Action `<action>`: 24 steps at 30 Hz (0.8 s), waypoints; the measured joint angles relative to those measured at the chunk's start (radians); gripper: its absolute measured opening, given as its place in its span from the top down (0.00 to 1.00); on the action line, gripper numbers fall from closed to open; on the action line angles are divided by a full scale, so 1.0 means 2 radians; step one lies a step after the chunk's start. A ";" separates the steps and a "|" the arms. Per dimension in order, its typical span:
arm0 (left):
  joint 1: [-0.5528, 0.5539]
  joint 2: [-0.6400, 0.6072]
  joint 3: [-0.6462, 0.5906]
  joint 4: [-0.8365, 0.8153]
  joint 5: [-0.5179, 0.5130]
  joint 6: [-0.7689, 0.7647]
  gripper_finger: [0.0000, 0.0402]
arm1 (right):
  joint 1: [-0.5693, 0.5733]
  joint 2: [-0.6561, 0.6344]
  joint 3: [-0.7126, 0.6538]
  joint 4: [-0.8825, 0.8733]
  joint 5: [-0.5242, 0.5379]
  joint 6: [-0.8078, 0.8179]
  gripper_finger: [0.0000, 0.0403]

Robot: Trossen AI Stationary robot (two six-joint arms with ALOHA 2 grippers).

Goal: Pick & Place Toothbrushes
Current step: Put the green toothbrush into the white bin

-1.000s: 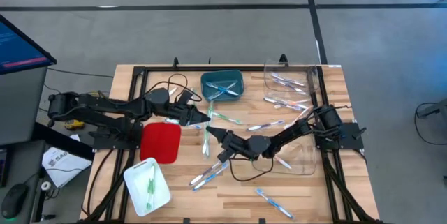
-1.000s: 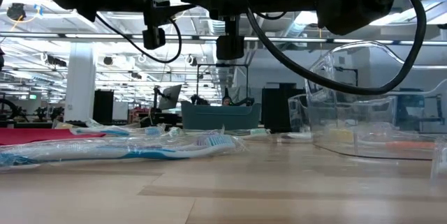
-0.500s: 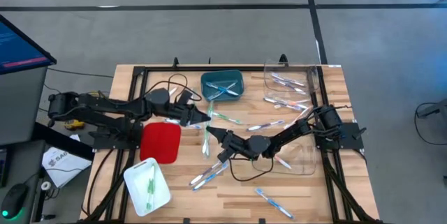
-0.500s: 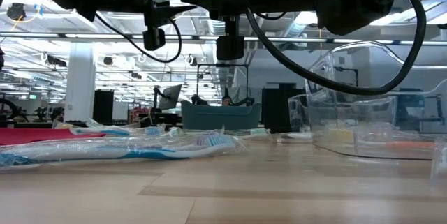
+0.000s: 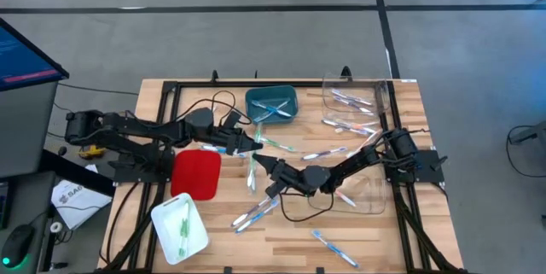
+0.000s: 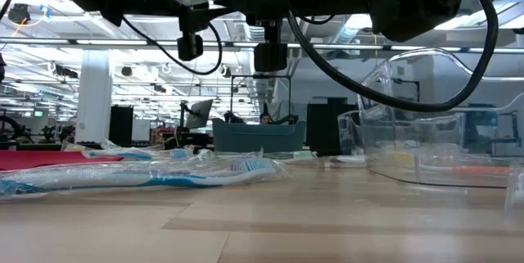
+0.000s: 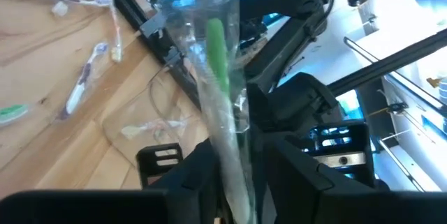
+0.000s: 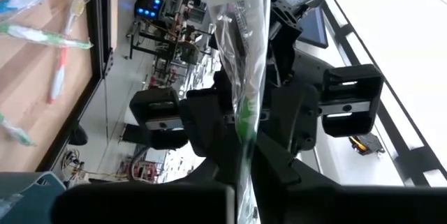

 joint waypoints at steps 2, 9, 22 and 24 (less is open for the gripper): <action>0.000 -0.004 0.001 -0.003 0.001 0.000 0.77 | 0.000 0.000 0.000 0.002 0.000 0.000 0.96; 0.000 -0.004 0.001 -0.003 0.007 -0.002 0.93 | 0.001 -0.001 0.001 0.000 0.006 -0.001 0.96; 0.000 -0.005 0.001 -0.003 0.009 0.004 0.96 | 0.000 -0.001 0.000 0.010 0.016 0.012 0.86; 0.000 -0.005 0.001 -0.003 0.009 0.000 0.96 | 0.000 -0.001 0.000 0.015 0.015 0.011 0.83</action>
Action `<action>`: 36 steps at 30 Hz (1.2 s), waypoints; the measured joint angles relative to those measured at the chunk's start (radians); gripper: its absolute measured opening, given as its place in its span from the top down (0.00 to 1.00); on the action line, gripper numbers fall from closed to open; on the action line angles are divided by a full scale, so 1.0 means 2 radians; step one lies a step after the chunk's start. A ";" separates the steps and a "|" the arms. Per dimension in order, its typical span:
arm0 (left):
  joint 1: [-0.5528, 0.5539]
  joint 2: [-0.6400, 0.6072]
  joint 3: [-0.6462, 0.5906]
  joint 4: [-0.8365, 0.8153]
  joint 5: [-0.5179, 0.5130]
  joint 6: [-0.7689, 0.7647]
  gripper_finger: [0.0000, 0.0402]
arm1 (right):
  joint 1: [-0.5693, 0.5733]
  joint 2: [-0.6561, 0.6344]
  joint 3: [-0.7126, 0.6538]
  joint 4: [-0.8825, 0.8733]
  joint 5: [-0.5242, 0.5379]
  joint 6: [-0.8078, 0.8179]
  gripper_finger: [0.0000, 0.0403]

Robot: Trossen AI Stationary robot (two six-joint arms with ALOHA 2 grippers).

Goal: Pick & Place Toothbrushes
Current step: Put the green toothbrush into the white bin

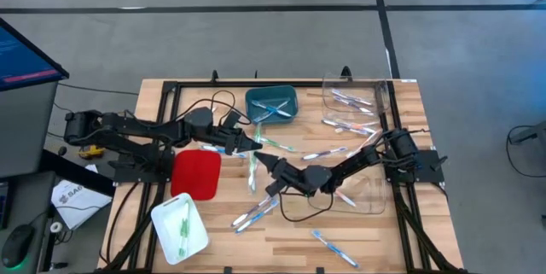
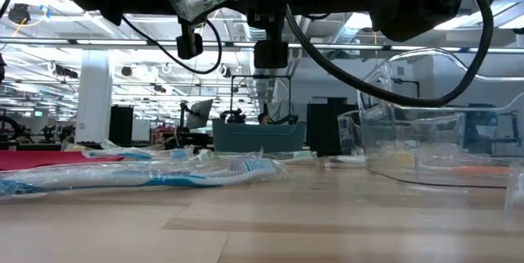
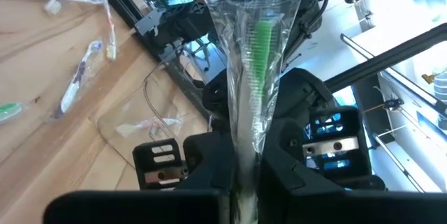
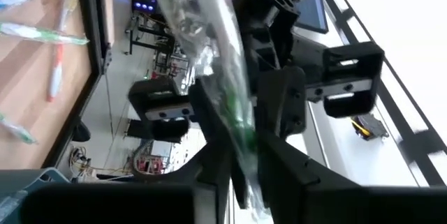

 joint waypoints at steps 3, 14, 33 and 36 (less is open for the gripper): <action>0.000 0.000 0.000 0.000 0.003 -0.013 0.96 | 0.000 0.000 0.000 0.010 -0.001 -0.001 0.79; 0.002 -0.033 0.000 0.004 -0.001 -0.024 0.96 | 0.004 0.000 0.000 0.036 -0.020 0.018 0.52; -0.003 -0.112 -0.001 -0.051 -0.020 0.028 0.96 | 0.037 -0.033 0.024 0.130 -0.092 0.001 0.38; -0.007 -0.118 -0.005 -0.053 -0.019 0.029 0.96 | 0.045 -0.056 0.032 0.100 -0.091 0.038 0.38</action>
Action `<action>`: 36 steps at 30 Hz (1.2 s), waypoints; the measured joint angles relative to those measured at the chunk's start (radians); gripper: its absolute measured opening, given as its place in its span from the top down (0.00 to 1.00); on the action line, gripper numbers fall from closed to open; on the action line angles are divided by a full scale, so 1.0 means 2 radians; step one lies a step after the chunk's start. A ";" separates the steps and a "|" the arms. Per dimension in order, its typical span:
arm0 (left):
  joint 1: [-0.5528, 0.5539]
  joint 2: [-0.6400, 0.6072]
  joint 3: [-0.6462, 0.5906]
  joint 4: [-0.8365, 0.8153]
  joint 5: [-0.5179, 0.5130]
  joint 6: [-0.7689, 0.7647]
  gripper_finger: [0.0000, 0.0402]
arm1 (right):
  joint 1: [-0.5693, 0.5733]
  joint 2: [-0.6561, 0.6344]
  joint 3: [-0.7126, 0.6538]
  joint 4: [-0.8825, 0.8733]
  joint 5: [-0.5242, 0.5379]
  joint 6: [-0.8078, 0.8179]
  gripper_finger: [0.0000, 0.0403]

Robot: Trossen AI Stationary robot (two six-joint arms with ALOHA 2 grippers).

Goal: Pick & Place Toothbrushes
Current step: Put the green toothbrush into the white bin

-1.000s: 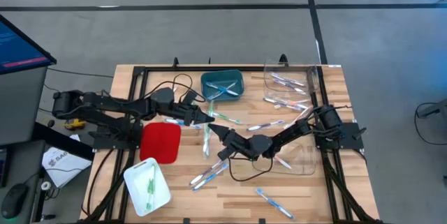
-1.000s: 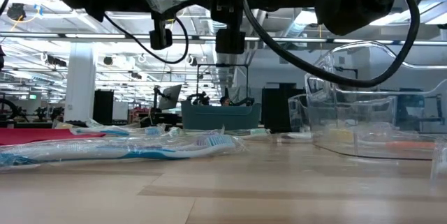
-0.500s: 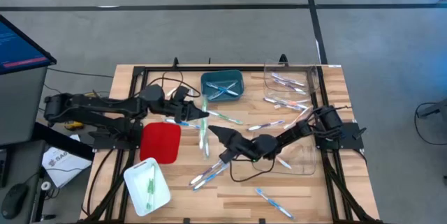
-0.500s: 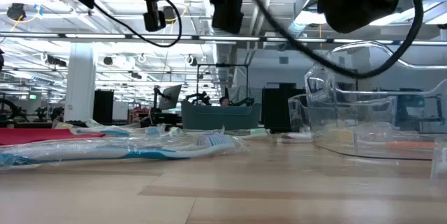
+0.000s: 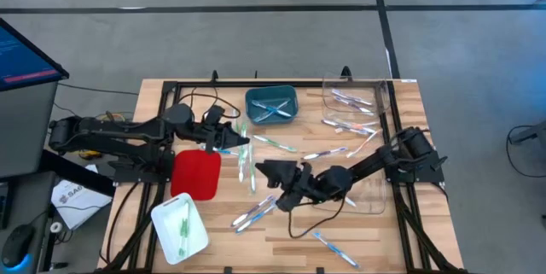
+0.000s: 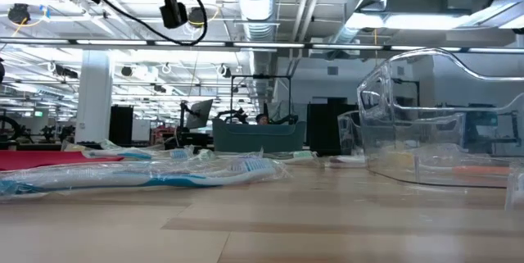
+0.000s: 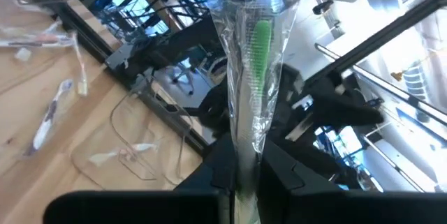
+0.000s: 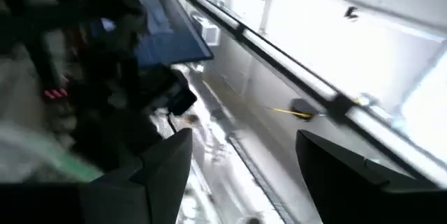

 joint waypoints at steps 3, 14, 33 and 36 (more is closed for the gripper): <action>-0.002 -0.006 -0.010 -0.005 0.000 0.001 0.96 | 0.005 -0.034 0.003 -0.106 0.013 0.082 0.38; -0.002 -0.008 -0.019 -0.005 0.000 0.001 0.96 | -0.015 -0.153 0.035 -0.462 -0.054 0.473 0.38; -0.147 -0.020 -0.019 -0.171 -0.156 -0.117 0.96 | -0.115 -0.227 0.028 -0.576 -0.357 0.693 0.38; -0.183 -0.039 -0.019 -0.209 -0.200 -0.141 0.96 | -0.141 -0.227 0.014 -0.552 -0.396 0.725 0.38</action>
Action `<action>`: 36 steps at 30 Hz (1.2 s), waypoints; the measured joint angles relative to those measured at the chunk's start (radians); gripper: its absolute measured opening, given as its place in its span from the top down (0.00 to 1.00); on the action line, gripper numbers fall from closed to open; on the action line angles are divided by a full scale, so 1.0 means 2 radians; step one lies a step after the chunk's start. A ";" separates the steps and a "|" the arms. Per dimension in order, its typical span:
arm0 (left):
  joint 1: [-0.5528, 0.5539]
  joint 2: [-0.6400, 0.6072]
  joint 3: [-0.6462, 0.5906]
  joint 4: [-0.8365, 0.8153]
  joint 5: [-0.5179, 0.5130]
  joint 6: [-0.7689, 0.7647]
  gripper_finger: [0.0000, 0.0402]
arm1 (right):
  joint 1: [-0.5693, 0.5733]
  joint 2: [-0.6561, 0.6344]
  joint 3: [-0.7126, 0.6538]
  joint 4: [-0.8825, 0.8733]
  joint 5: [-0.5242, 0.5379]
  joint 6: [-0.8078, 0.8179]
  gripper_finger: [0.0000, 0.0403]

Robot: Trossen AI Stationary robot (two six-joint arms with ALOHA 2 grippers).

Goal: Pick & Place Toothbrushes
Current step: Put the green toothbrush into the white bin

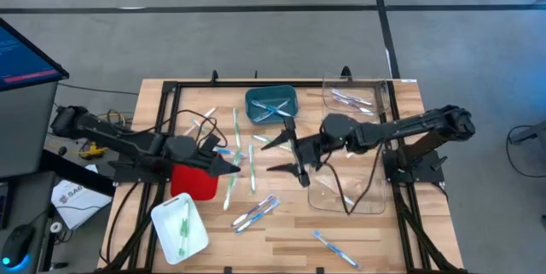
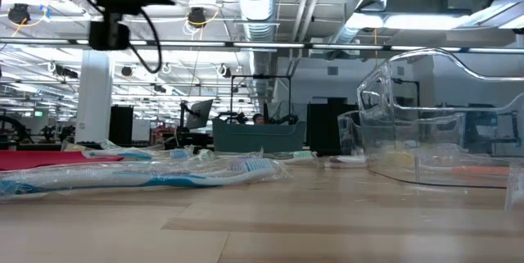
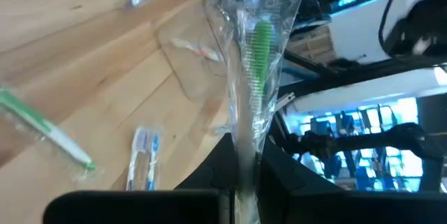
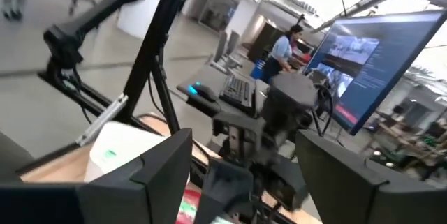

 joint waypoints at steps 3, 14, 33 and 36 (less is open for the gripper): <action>-0.038 -0.026 0.000 -0.033 -0.049 -0.023 0.96 | -0.034 0.000 -0.011 0.031 -0.059 0.036 0.38; -0.140 -0.048 0.045 -0.131 -0.195 -0.077 0.96 | -0.120 0.000 -0.022 0.105 -0.136 0.097 0.38; -0.228 0.028 0.108 -0.216 -0.249 -0.271 0.96 | -0.170 0.001 -0.022 0.071 -0.138 0.097 0.38; -0.246 0.037 0.117 -0.239 -0.248 -0.312 0.96 | -0.178 0.001 -0.022 0.073 -0.137 0.101 0.38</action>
